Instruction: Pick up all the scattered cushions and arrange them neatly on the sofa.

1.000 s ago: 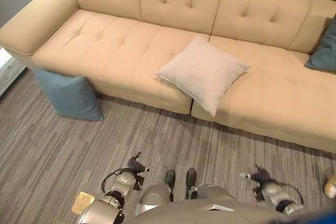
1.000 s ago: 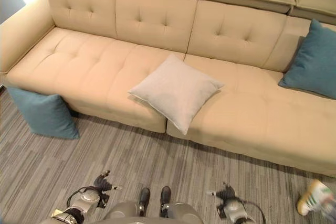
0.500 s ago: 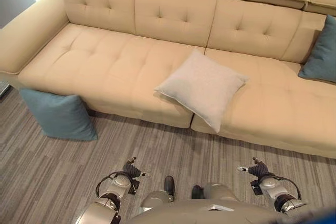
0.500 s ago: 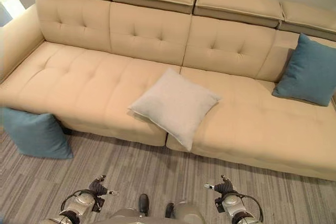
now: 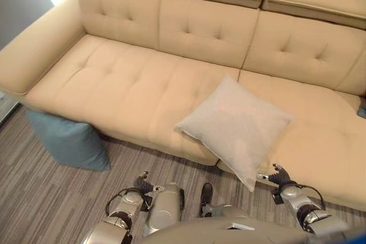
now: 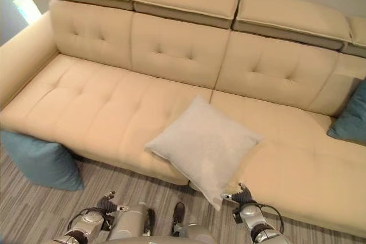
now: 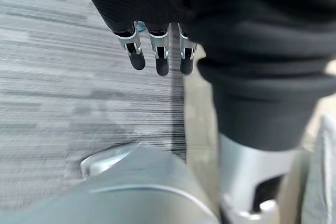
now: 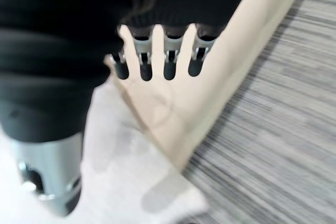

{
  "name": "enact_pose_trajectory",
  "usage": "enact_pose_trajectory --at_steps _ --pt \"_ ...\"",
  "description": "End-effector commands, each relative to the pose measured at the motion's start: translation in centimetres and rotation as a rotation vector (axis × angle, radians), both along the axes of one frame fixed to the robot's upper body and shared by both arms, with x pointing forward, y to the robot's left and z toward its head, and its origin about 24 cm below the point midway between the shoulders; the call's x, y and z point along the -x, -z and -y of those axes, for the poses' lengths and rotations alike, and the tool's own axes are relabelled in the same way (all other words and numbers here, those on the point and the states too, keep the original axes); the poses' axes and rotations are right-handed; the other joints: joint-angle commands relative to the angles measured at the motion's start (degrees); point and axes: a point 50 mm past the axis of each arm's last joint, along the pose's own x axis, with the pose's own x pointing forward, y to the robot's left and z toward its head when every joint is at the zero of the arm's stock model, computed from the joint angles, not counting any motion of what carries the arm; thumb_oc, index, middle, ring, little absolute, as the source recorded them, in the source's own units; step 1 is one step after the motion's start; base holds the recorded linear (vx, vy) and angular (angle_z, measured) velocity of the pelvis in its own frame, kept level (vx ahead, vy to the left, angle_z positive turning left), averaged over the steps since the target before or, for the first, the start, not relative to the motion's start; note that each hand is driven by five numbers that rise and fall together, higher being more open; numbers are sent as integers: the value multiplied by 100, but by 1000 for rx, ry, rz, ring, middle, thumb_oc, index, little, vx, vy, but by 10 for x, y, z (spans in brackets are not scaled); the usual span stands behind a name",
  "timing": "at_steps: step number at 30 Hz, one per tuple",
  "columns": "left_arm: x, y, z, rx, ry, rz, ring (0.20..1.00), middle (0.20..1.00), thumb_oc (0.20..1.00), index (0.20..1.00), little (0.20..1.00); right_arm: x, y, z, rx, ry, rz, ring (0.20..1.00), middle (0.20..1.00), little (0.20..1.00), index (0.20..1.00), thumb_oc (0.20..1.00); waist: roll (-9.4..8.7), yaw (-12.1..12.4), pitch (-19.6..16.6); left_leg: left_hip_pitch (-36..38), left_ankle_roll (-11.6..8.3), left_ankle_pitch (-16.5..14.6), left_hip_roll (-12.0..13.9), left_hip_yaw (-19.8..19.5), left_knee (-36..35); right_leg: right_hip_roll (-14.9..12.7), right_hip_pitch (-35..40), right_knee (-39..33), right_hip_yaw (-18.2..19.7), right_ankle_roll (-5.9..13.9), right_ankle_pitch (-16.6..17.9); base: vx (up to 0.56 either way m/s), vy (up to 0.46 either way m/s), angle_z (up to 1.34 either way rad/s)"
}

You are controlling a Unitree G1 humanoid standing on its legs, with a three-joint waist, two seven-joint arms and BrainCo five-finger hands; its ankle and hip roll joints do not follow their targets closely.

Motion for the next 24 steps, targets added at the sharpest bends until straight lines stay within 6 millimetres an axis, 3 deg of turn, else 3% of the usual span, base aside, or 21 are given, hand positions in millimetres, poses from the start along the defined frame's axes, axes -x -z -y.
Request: enact_pose_trajectory --at_steps 1,3,4,6,12,19,24 --pt "-13 -3 10 19 25 42 1000 1000 1000 1000 1000 18 1 22 56 52 -31 1000 1000 1000 1000 1000 64 5 90 897 105 225 -140 -200 -975 -277 -43 311 128 1123 -162 96 69 -46" --pt "-13 -3 10 19 25 42 1000 1000 1000 1000 1000 18 1 22 56 52 -31 1000 1000 1000 1000 1000 64 5 90 898 105 225 -140 -200 -975 -277 -43 311 128 1123 -162 141 156 -43" --pt "-3 1 8 7 31 4 1000 1000 1000 1000 1000 27 5 21 52 53 -60 1000 1000 1000 1000 1000 184 -49 -113 1466 150 310 -85 -139 -1603 -307 83 425 198 1150 -270 265 336 -19" --pt "-2 0 4 0 30 6 1000 1000 1000 1000 1000 30 6 20 44 61 -69 1000 1000 1000 1000 1000 173 -25 -154 1669 215 244 -121 -19 -1657 -409 136 504 264 1219 -268 193 281 -53" --pt "-17 -11 -9 -13 -66 113 1000 1000 1000 1000 1000 27 4 21 33 128 -24 1000 1000 1000 1000 1000 193 34 -209 1901 342 122 -205 283 -1816 -526 92 472 379 1386 -128 42 69 -44" --pt "-72 -57 -20 -2 -190 455 1000 1000 1000 1000 1000 1 -18 35 72 215 167 1000 1000 1000 1000 1000 343 -81 -185 2019 356 86 -136 636 -1994 -601 18 157 438 1513 59 33 7 -44" --pt "-112 -94 -12 19 -176 644 1000 1000 1000 1000 1000 -22 -34 38 68 243 286 1000 1000 1000 1000 1000 422 -269 62 1624 372 54 -101 778 -1829 -627 -448 218 598 1551 182 -105 6 -24"
